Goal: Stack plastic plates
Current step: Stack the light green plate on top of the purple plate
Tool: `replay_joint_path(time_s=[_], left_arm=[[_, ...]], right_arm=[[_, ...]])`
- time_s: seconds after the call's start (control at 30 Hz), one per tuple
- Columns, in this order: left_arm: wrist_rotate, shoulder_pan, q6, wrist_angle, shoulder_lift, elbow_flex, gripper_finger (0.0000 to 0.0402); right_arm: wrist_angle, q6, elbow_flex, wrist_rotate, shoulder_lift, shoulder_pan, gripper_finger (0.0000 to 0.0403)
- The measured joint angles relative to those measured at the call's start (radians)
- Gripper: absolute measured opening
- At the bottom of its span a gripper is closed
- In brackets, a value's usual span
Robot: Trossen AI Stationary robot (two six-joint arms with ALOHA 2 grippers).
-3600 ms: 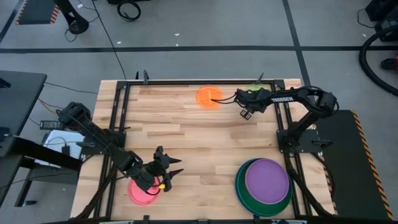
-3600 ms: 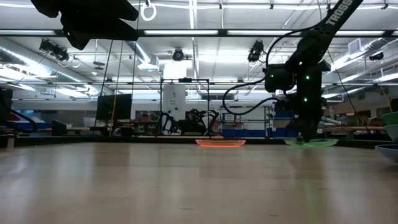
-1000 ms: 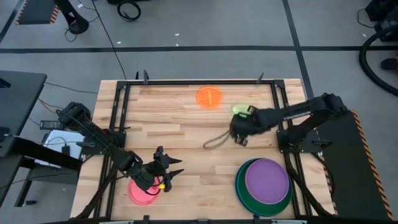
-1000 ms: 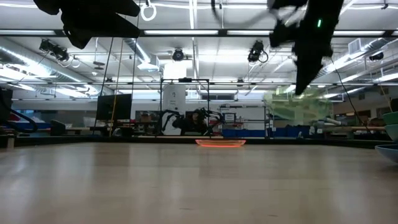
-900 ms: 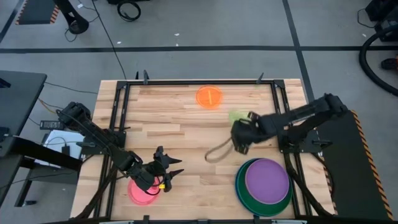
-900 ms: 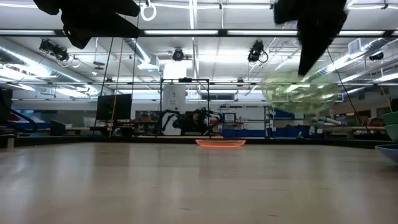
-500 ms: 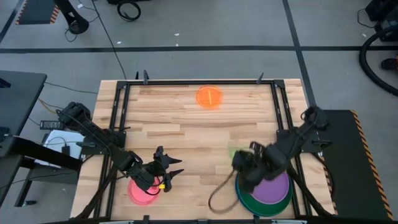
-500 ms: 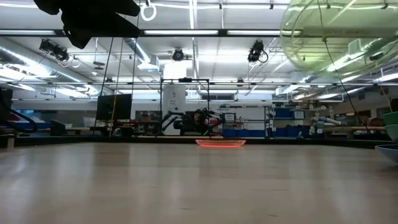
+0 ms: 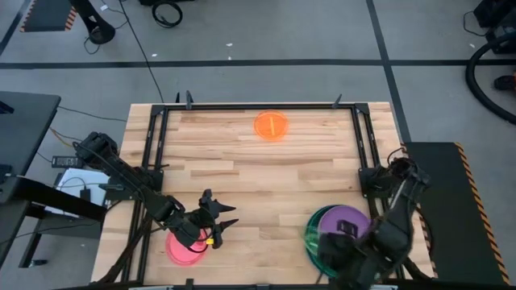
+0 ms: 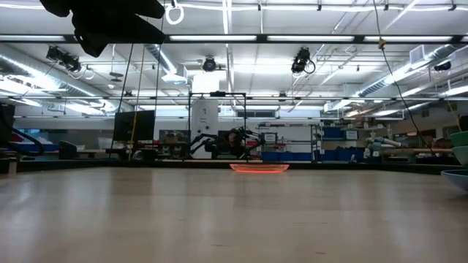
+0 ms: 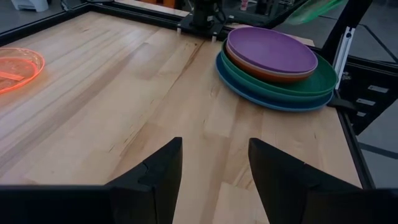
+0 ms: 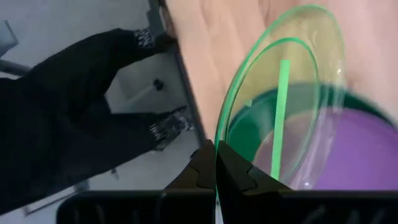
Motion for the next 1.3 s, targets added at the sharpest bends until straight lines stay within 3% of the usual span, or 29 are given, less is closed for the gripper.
replay_joint_path(time_s=[0.17,0.37,0.53,0.87,1.1,1.3], left_arm=[[0.0,0.0,0.0,0.002,0.0,0.0,0.019],[0.0,0.0,-0.001,0.01,0.0,0.0,0.019],[0.0,0.0,0.0,0.019,0.0,0.0,0.019],[0.0,0.0,0.002,0.02,0.0,0.0,0.019],[0.0,0.0,0.002,0.019,0.0,0.0,0.019],[0.0,0.0,0.002,0.019,0.0,0.0,0.019]], right_arm=[[-0.056,0.099,-0.011,-0.006,0.0,0.082,0.0002],[-0.072,0.154,-0.12,0.03,0.007,0.125,0.0002],[-0.074,0.142,-0.282,-0.078,0.02,0.104,0.0002],[0.01,0.114,-0.516,-0.171,0.018,0.06,0.0006],[0.104,0.113,-0.582,-0.176,0.017,0.048,0.0014],[0.115,0.113,-0.611,-0.175,0.016,0.044,0.0057]])
